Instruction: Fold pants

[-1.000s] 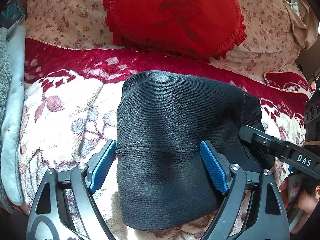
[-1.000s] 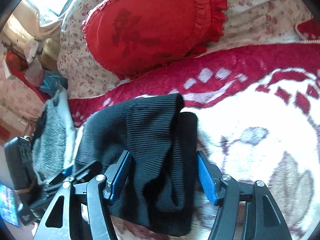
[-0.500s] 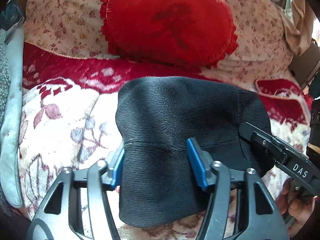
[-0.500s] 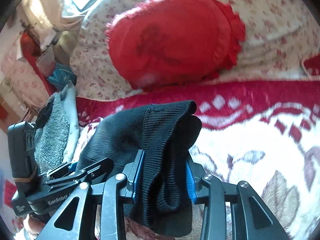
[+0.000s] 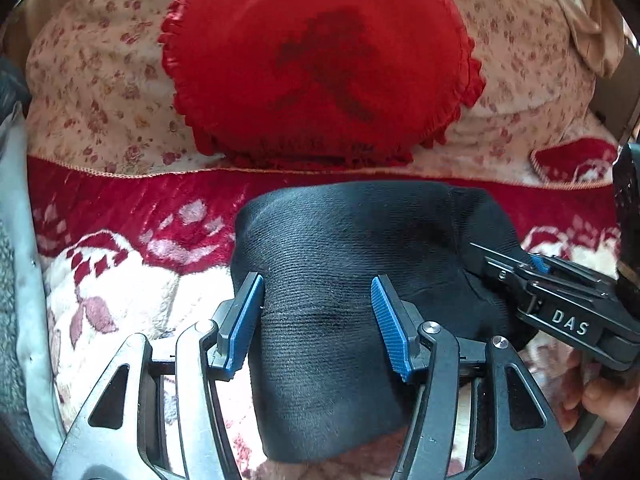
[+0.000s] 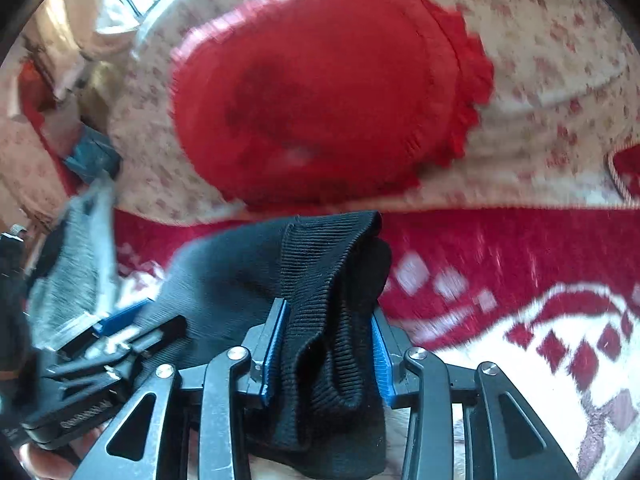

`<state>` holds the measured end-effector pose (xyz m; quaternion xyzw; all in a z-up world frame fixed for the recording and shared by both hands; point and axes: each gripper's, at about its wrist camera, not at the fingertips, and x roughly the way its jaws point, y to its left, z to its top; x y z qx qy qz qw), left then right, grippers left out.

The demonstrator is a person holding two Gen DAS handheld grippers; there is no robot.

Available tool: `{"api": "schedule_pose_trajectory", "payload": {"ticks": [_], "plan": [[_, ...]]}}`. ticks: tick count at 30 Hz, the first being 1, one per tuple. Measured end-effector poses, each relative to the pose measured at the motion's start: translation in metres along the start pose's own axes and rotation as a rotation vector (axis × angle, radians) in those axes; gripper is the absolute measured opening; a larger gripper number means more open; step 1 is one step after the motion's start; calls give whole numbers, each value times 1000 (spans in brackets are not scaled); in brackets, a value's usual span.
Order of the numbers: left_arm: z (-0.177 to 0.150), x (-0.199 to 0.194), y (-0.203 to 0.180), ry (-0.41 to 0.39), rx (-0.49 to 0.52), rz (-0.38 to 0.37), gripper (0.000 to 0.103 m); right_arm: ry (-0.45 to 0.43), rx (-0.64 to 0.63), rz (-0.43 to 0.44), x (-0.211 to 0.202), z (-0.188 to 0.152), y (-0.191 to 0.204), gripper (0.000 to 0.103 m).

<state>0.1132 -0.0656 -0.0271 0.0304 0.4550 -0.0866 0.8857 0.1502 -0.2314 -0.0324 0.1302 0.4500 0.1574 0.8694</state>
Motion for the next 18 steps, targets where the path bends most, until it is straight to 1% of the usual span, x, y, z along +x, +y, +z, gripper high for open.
{"api": "schedule_pose_trajectory", "payload": {"ticks": [1, 2, 5, 7, 10, 14, 16, 18], "plan": [[-2, 1, -2, -8, 12, 13, 56, 10, 11, -2, 3, -3, -6, 42], [-3, 1, -3, -15, 17, 18, 56, 0, 15, 4, 1, -3, -10, 43], [-2, 0, -1, -7, 2, 22, 56, 4, 17, -3, -11, -3, -11, 43], [-1, -2, 2, 2, -17, 11, 56, -12, 6, -17, -23, 0, -8, 43], [-2, -7, 5, 5, -40, 16, 56, -43, -62, -2, -44, 3, 10, 43], [-6, -13, 10, 9, -78, 26, 56, -7, -177, -9, -47, 1, 41, 33], [-8, -14, 12, 7, -99, 25, 56, 4, -211, -15, -46, -2, 49, 31], [-11, -16, 15, -4, -118, 22, 56, 23, -238, -43, -38, -8, 55, 30]]}}
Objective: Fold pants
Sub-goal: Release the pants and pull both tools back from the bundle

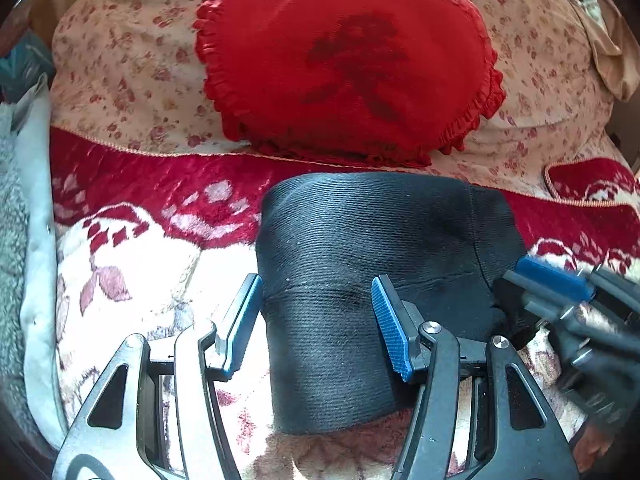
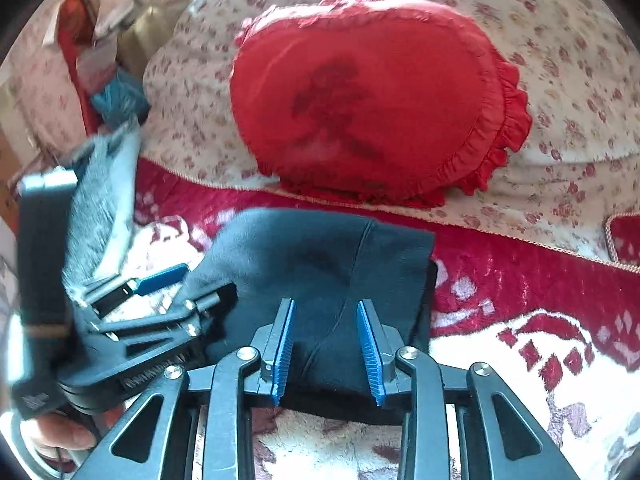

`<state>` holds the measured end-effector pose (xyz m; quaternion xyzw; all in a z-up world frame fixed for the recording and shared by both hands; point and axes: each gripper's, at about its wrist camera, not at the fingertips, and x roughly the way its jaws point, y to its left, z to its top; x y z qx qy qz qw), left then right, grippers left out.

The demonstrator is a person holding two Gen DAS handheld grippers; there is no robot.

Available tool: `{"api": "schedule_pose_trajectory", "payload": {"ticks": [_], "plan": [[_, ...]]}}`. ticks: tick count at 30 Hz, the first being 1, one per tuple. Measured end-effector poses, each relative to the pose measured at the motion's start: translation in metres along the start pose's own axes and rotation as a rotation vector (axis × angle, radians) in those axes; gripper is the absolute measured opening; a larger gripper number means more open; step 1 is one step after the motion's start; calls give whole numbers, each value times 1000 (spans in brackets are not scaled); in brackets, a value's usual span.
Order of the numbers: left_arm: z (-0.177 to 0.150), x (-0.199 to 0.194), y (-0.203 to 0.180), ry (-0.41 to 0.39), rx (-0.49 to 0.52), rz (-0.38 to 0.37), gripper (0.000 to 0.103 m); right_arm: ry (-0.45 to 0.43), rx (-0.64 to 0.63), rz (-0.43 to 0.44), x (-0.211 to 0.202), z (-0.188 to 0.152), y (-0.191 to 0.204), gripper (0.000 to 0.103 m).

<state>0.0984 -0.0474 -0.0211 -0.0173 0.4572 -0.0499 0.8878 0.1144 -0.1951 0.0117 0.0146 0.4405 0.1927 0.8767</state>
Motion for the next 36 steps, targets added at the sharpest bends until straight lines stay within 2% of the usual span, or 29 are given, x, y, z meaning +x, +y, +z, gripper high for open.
{"api": "schedule_pose_trajectory", "payload": {"ticks": [4, 7, 11, 15, 26, 36], "plan": [[-3, 2, -2, -5, 11, 5, 56, 60, -43, -60, 22, -21, 6, 30], [-3, 0, -5, -10, 35, 22, 56, 37, -53, -76, 20, -24, 6, 30], [-4, -6, -7, -16, 52, 33, 56, 11, 10, -33, 8, -18, 1, 30], [-5, -14, -5, -26, 51, 56, 56, -30, 36, -43, 0, -13, 4, 30], [-19, -42, 4, -84, 32, 115, 56, -52, 48, -53, -11, -11, 16, 32], [-29, -61, 7, -114, 27, 98, 56, -60, 47, -57, -22, -14, 22, 33]]}}
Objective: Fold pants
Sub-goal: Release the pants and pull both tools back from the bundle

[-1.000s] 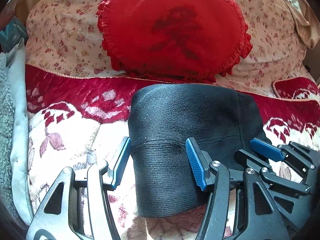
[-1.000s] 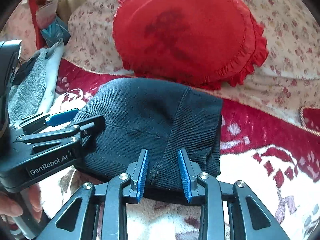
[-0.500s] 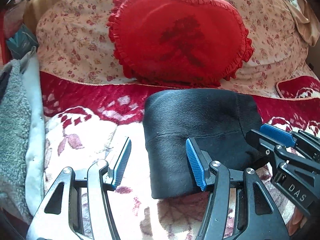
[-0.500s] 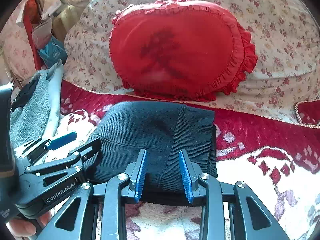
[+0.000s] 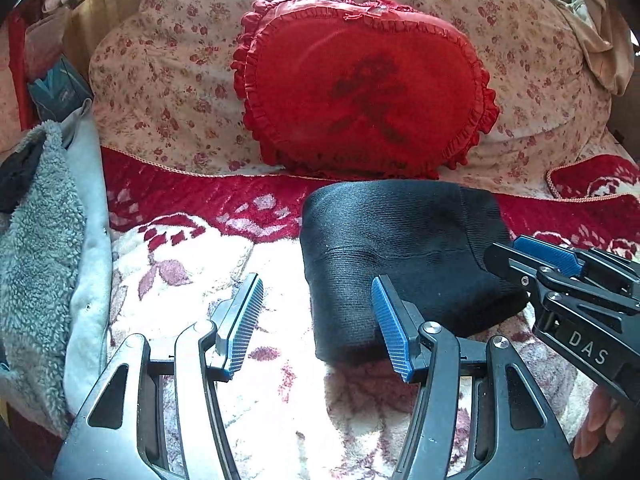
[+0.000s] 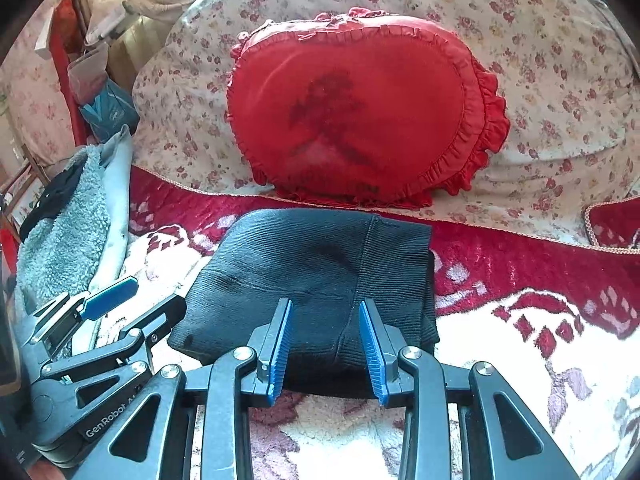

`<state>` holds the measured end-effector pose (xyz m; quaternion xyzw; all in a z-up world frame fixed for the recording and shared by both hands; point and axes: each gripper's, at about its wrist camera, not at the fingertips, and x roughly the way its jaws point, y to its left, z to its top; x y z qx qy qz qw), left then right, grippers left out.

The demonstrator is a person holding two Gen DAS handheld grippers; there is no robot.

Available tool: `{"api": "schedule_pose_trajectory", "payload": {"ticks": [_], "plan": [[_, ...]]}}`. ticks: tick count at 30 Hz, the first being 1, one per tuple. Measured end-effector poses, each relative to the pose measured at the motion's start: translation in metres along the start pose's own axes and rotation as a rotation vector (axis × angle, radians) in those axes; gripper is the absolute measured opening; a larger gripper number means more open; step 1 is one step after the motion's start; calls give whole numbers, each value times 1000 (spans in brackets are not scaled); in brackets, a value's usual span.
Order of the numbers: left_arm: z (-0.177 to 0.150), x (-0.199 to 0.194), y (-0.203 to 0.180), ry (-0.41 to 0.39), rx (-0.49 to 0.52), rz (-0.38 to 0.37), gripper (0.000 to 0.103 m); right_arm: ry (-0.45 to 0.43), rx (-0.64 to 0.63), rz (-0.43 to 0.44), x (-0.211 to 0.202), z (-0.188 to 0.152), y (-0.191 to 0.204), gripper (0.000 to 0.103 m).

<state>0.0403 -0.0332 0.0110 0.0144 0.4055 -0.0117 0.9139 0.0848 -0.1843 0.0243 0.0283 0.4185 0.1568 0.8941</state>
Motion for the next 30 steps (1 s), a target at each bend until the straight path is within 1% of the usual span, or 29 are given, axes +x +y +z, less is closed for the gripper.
{"api": "schedule_pose_trajectory", "payload": {"ticks": [13, 30], "plan": [[-3, -9, 3, -16, -3, 10, 56, 10, -9, 2, -1, -4, 7, 34], [-5, -4, -1, -7, 9, -3, 56, 33, -4, 4, 9, -10, 5, 36]]}}
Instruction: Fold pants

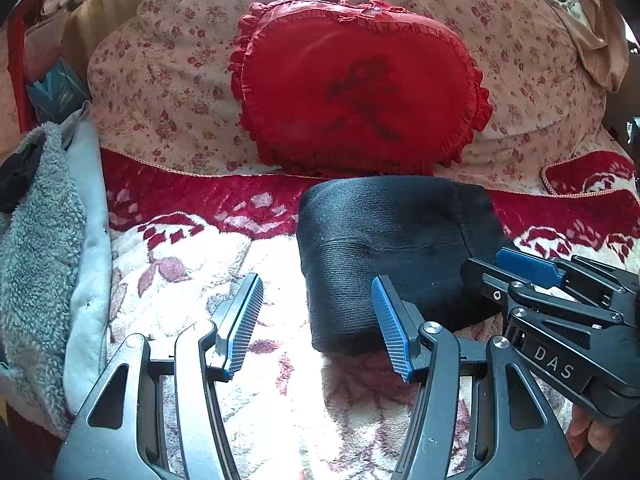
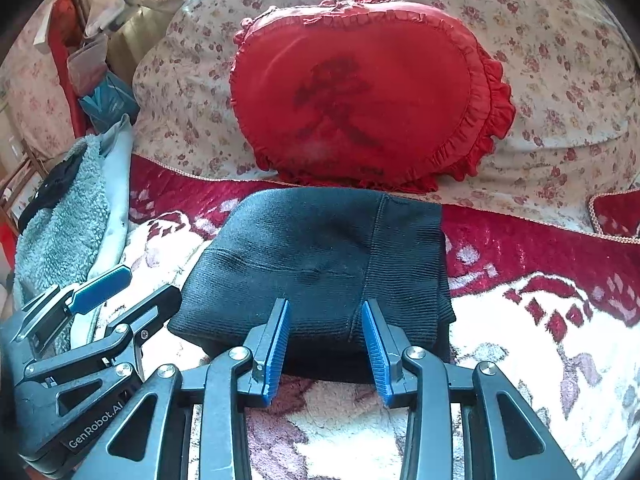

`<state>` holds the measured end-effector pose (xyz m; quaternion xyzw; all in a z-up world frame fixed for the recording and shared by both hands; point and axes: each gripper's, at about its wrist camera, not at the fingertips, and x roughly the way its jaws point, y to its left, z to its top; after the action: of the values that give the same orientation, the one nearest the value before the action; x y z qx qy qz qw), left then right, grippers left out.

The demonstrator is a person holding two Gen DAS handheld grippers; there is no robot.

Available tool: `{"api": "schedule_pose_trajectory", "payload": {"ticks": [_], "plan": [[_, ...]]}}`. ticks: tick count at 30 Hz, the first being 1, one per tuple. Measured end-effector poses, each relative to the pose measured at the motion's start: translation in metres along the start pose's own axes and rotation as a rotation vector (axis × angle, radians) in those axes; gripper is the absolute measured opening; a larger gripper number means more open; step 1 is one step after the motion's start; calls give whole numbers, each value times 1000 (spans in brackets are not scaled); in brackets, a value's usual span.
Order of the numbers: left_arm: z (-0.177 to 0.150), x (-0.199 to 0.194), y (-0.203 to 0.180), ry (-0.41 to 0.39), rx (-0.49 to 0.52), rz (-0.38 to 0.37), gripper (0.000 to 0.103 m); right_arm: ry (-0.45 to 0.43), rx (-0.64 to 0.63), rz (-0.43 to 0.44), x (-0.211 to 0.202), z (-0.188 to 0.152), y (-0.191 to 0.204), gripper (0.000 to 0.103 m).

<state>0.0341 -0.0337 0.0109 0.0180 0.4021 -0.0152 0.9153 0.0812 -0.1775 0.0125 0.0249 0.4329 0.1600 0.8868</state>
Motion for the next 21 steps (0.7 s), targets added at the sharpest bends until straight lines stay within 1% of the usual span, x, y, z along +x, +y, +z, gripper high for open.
{"api": "schedule_pose_trajectory", "payload": {"ticks": [14, 21], "plan": [[-1, 3, -3, 12, 16, -15, 56, 9, -1, 4, 4, 0, 0, 37], [0, 4, -4, 10, 18, -10, 56, 9, -1, 4, 4, -1, 0, 37]]}}
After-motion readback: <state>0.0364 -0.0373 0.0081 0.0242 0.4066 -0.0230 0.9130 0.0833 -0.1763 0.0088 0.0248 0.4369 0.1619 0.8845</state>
